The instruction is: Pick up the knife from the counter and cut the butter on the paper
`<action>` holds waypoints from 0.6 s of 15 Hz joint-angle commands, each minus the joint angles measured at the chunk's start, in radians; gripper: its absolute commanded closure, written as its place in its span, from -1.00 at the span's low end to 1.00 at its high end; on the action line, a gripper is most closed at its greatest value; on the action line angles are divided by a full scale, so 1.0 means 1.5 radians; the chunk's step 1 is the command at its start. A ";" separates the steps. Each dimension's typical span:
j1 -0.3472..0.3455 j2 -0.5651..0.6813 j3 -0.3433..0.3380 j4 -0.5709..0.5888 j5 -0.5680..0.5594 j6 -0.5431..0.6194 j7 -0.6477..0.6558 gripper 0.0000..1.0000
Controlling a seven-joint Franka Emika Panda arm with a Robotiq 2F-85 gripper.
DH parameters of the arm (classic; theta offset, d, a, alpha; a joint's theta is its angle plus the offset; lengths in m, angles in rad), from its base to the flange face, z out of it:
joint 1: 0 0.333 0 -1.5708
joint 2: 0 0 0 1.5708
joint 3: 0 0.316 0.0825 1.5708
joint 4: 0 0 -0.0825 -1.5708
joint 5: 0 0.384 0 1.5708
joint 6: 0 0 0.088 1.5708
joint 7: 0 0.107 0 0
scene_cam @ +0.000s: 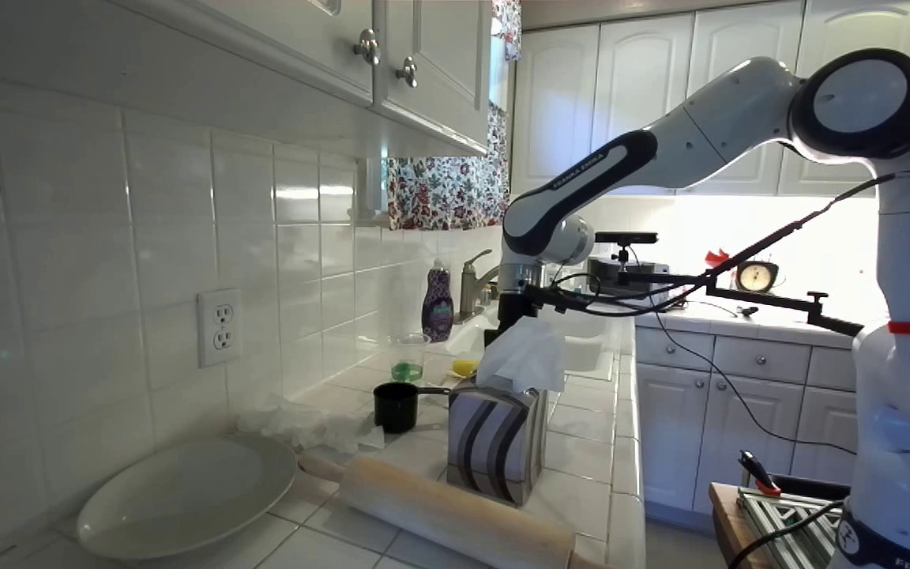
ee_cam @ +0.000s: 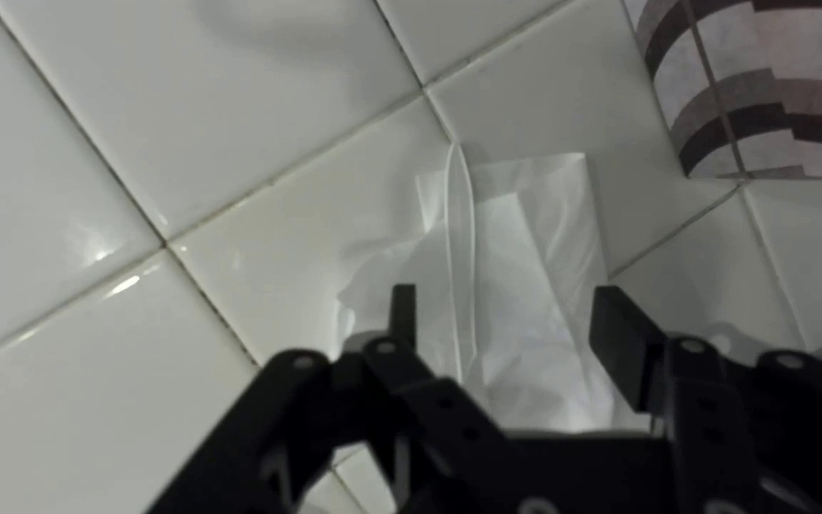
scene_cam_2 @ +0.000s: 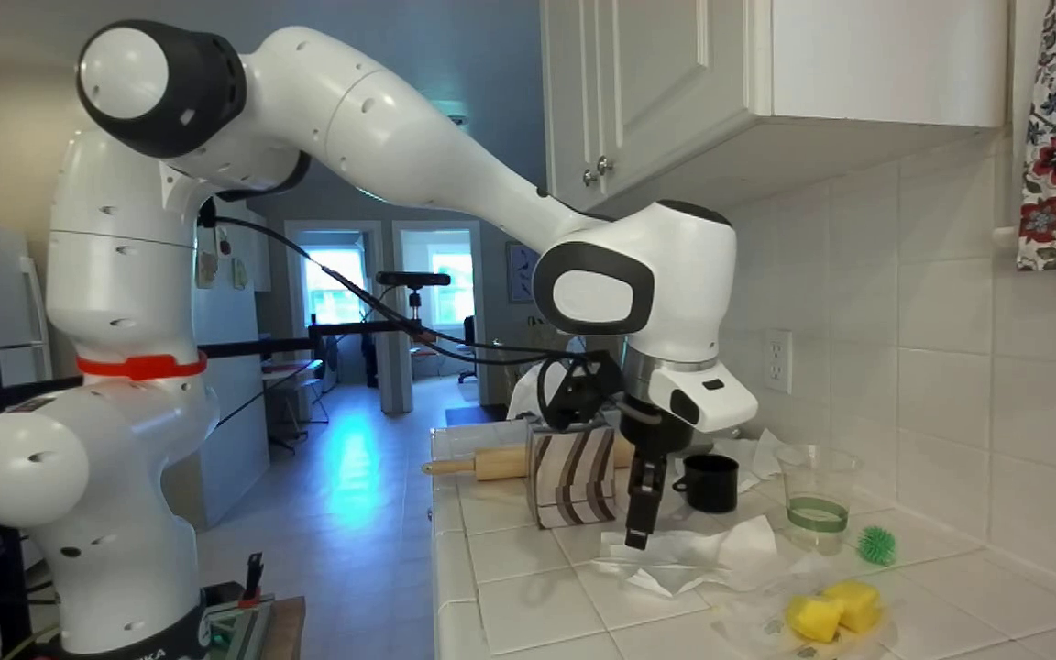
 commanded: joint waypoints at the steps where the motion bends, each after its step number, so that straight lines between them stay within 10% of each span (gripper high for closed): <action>1: -0.001 -0.042 0.000 -0.028 -0.020 -0.014 0.008 -0.92; 9: 0.003 -0.108 0.001 -0.062 -0.169 -0.035 -0.003 -1.00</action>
